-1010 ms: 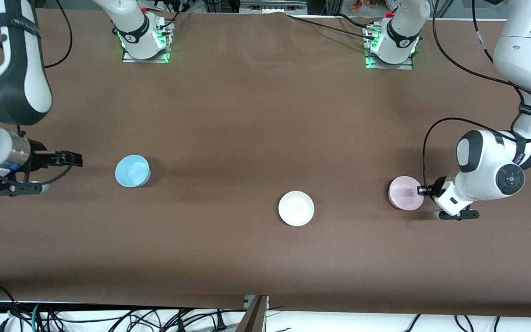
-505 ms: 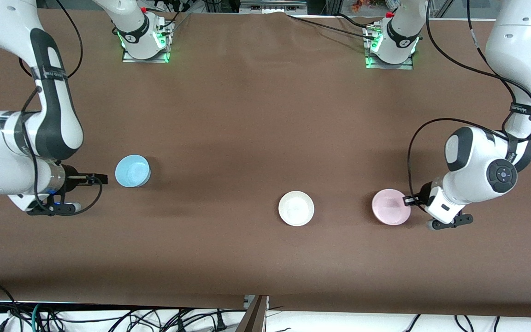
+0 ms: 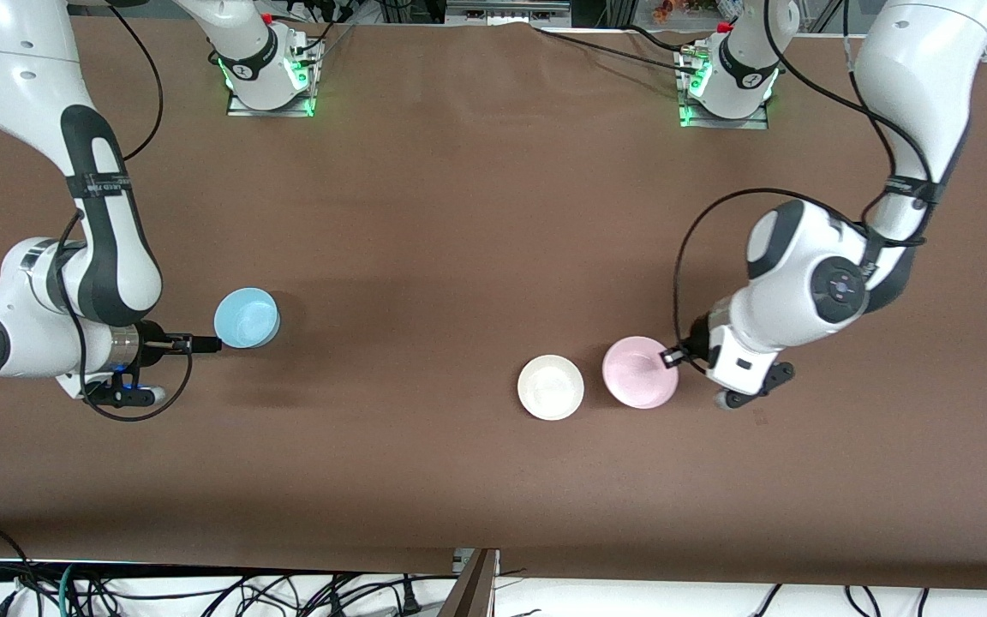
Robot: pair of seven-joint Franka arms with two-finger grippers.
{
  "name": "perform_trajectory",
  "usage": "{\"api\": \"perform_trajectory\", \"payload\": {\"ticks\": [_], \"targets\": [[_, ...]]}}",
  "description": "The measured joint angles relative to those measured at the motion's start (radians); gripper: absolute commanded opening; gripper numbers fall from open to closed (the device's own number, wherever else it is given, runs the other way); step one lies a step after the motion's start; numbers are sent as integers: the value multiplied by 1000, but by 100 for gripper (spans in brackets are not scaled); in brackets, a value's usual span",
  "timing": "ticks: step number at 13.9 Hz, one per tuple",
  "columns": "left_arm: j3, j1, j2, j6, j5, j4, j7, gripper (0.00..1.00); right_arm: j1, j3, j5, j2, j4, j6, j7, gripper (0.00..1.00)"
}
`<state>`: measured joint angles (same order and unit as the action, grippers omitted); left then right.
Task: Stack pink and blue bowls on white bowl
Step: 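Carry the pink bowl onto the white bowl with the left gripper, then lower the pink bowl into the white bowl while the right gripper grasps blue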
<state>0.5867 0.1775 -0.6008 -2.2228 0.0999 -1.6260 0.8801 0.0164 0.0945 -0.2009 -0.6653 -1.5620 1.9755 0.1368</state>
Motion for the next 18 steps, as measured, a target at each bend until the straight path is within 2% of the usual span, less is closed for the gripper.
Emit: {"api": "perform_trajectory", "payload": {"ticks": [3, 7, 11, 14, 15, 17, 18], "targets": [[-2, -97, -6, -79, 0, -1, 153, 0, -1, -2, -2, -9, -44, 47, 18, 100], [-18, -139, -40, -159, 0, -1, 226, 0, -1, -3, -8, -6, -66, 48, 40, 100], [-123, -250, -67, -213, 2, -1, 274, 0, 0, -3, -8, 12, -99, 47, 61, 100], [-148, -288, -79, -237, 2, -1, 301, 0, 0, -3, -8, 31, -130, 49, 64, 99], [-150, -289, -82, -246, 2, -1, 305, 0, 0, -3, -8, 36, -138, 52, 65, 90], [-155, -289, -90, -269, 2, -1, 307, 0, 0, -3, -8, 47, -161, 80, 68, 61], [-157, -289, -96, -276, 2, -1, 307, 0, 0, -3, -8, 52, -175, 95, 69, 53]]}}
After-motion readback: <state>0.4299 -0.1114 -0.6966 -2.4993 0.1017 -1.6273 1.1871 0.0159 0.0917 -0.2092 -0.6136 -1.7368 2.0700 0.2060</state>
